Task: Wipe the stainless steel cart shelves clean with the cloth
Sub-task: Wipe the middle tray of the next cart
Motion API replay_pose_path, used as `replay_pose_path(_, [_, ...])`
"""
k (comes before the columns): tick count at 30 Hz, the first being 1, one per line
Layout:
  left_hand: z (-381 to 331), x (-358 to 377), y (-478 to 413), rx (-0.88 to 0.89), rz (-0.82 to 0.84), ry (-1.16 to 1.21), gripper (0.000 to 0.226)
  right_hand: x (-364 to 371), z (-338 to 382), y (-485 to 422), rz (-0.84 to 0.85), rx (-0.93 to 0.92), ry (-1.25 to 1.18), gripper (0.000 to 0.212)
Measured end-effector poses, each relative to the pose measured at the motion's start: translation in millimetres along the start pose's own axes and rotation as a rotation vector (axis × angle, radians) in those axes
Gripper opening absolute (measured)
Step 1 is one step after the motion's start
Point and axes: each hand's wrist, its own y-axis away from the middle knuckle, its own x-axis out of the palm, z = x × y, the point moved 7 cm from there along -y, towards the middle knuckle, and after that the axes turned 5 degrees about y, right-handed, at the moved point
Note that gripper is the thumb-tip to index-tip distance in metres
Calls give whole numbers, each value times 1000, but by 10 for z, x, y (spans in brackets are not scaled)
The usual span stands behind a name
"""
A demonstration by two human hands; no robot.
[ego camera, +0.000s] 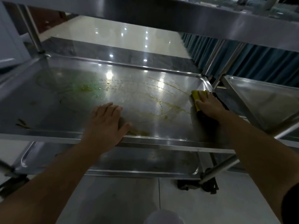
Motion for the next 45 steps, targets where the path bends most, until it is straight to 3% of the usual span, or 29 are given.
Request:
replay_pose_path(3, [5,-3,0,-7,2,1,72,73,74,230,34,-101,14,59])
replay_pose_path(5, [2,-10,2,-6,4,-4,72,54,256,580,-22,-298,-49,50])
replay_pose_path(7, [-4,-12,6,-2,5,-11,70,205,422,963,41,-598,102,51])
replay_pose_path(8, [-10,-13,10,0,10,-15,70,273,461,1115,114,-632,113,56])
replay_pose_path(10, [-16,-7,9,-1,17,-23,70,236,553,1341,48,-699,104,62])
replay_pose_path(13, [-19,-9,8,-6,29,-15,71,221,689,1298,92,-624,-23,63])
replay_pose_path(15, [-28,-20,15,-11,28,-13,72,172,810,1051,71,-623,30,68])
replay_pose_path(20, [-13,-12,2,-19,34,-25,73,93,875,152,63,-416,8,54])
replay_pose_path(24, [10,9,-10,-19,52,-48,75,-19,819,-410,48,-226,-48,56])
replay_pose_path(27, [25,-2,-10,-32,39,-25,71,-27,816,-524,50,-190,-20,56])
replay_pose_path(30, [10,-33,3,-37,14,-8,65,81,907,-319,98,-274,6,59])
replay_pose_path(33, [2,-44,3,-43,7,2,63,204,1085,200,142,-474,84,70])
replay_pose_path(39, [7,-30,7,-36,13,10,61,311,1458,1311,238,-829,12,53])
replay_pose_path(45, [-2,-28,-10,-37,6,23,61,228,1701,755,166,-730,73,52])
